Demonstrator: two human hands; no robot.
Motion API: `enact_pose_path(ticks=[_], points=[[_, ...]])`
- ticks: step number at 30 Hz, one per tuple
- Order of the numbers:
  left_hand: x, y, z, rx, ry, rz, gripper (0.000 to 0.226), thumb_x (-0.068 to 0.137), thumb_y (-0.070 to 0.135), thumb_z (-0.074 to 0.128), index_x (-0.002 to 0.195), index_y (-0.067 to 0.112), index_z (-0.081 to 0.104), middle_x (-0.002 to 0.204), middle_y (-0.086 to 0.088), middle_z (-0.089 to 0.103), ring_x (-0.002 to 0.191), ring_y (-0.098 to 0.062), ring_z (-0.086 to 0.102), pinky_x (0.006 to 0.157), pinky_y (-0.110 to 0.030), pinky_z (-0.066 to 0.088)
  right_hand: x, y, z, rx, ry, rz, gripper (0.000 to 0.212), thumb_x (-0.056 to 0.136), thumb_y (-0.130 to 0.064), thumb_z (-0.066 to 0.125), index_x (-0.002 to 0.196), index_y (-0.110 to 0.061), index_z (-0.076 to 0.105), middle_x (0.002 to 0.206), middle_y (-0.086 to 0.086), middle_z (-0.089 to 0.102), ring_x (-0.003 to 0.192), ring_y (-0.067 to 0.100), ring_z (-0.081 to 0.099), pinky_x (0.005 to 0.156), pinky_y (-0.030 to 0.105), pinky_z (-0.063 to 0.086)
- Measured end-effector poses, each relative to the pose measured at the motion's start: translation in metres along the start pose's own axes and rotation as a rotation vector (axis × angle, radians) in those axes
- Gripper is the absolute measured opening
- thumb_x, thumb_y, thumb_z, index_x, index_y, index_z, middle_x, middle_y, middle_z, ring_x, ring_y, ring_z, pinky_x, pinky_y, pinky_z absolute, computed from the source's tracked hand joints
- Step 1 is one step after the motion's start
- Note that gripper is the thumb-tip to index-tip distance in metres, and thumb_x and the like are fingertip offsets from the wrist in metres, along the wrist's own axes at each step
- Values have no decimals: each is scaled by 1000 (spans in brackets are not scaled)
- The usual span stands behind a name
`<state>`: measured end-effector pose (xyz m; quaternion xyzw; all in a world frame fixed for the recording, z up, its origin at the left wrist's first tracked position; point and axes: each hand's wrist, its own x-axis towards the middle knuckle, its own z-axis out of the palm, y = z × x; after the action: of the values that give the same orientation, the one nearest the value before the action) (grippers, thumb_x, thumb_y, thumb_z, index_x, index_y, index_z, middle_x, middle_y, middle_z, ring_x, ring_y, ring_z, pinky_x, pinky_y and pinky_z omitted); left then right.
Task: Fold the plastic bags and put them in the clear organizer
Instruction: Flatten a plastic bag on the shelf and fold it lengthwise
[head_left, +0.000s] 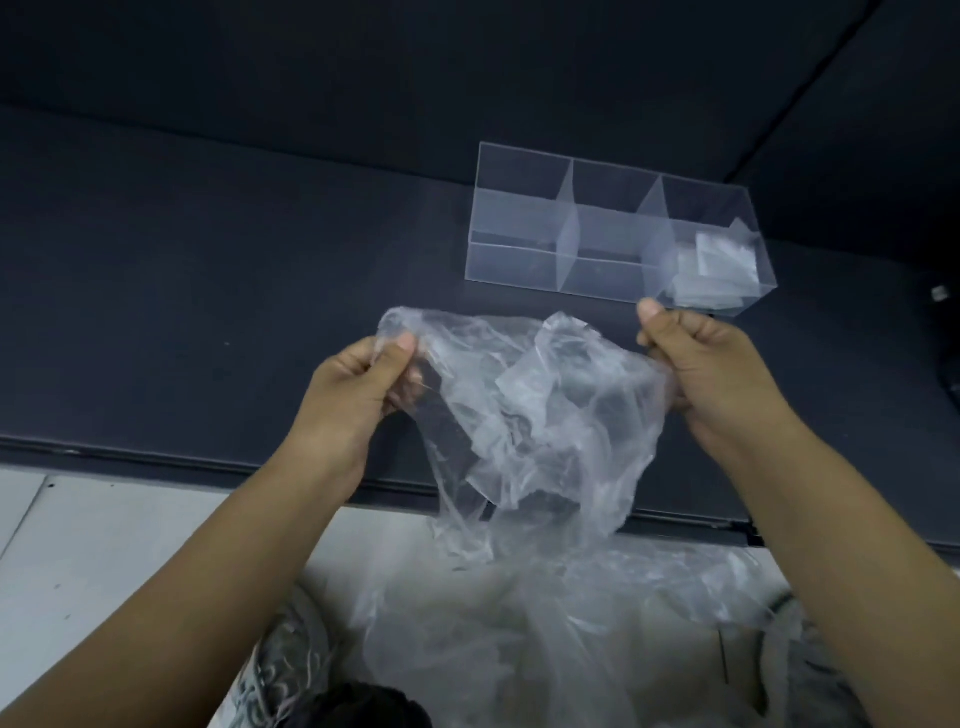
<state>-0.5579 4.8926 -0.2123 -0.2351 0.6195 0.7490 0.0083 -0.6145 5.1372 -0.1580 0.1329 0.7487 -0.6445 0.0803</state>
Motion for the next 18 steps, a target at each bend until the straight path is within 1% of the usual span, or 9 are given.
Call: enact_pose_path(ticks=[2, 3, 5, 7, 8, 11, 14, 16, 18], points=[[2, -5, -1, 80, 88, -12, 13, 93, 27, 60, 92, 16, 66, 87, 1, 66, 83, -13, 63, 83, -27, 51, 0, 3, 0, 36, 29, 19, 35, 87, -36, 65, 61, -16, 56, 40, -8, 40, 34, 3, 33, 35, 13, 31], [0, -7, -2, 159, 159, 34, 17, 92, 31, 60, 103, 18, 63, 101, 2, 65, 95, -11, 62, 88, -22, 49, 0, 6, 1, 59, 40, 22, 35, 88, -36, 64, 61, -16, 55, 40, -8, 39, 34, 3, 33, 35, 13, 31], [-9, -5, -3, 335, 220, 294, 29, 90, 44, 58, 114, 28, 56, 117, 7, 57, 109, -3, 56, 91, -11, 43, -3, 10, 4, 117, 50, 8, 35, 89, -36, 63, 62, -16, 54, 40, -8, 38, 35, 3, 32, 37, 14, 32], [-18, 0, 4, 455, 98, 518, 33, 88, 60, 52, 113, 39, 53, 116, 14, 54, 111, -2, 54, 94, -15, 41, -7, 12, 7, 161, 29, -37, 34, 85, -38, 64, 62, -16, 53, 42, -8, 36, 38, 5, 30, 40, 14, 33], [-23, 0, 12, 492, 22, 527, 35, 83, 67, 49, 111, 45, 52, 113, 19, 54, 110, -1, 54, 93, -16, 41, -10, 12, 8, 173, 0, -67, 33, 81, -41, 64, 63, -16, 53, 43, -8, 35, 40, 5, 29, 42, 14, 33], [-28, -1, 36, 553, -164, 296, 53, 65, 81, 53, 106, 47, 53, 109, 24, 56, 103, 7, 52, 79, -6, 39, -20, 12, 12, 206, -125, -120, 31, 75, -45, 65, 64, -17, 57, 45, -9, 35, 42, 4, 29, 44, 13, 34], [-27, -7, 49, 496, -184, 160, 31, 73, 55, 68, 93, 33, 63, 102, 17, 60, 89, 7, 55, 71, -1, 38, -31, 13, 17, 241, -239, -112, 29, 74, -46, 67, 62, -21, 59, 46, -7, 39, 42, 4, 34, 46, 14, 38], [-24, -5, 51, 400, -152, 193, 7, 83, 32, 70, 84, 26, 66, 96, 8, 64, 82, 2, 57, 74, -6, 40, -34, 13, 18, 203, -286, -112, 25, 71, -45, 69, 64, -22, 62, 51, -5, 50, 46, 5, 44, 49, 16, 43], [-25, 1, 48, 349, -134, 265, 9, 87, 23, 67, 80, 26, 64, 89, 8, 63, 78, -3, 57, 75, -15, 43, -35, 11, 15, 75, -317, -104, 23, 67, -43, 71, 78, -23, 66, 57, -2, 57, 50, 7, 51, 50, 17, 44]])
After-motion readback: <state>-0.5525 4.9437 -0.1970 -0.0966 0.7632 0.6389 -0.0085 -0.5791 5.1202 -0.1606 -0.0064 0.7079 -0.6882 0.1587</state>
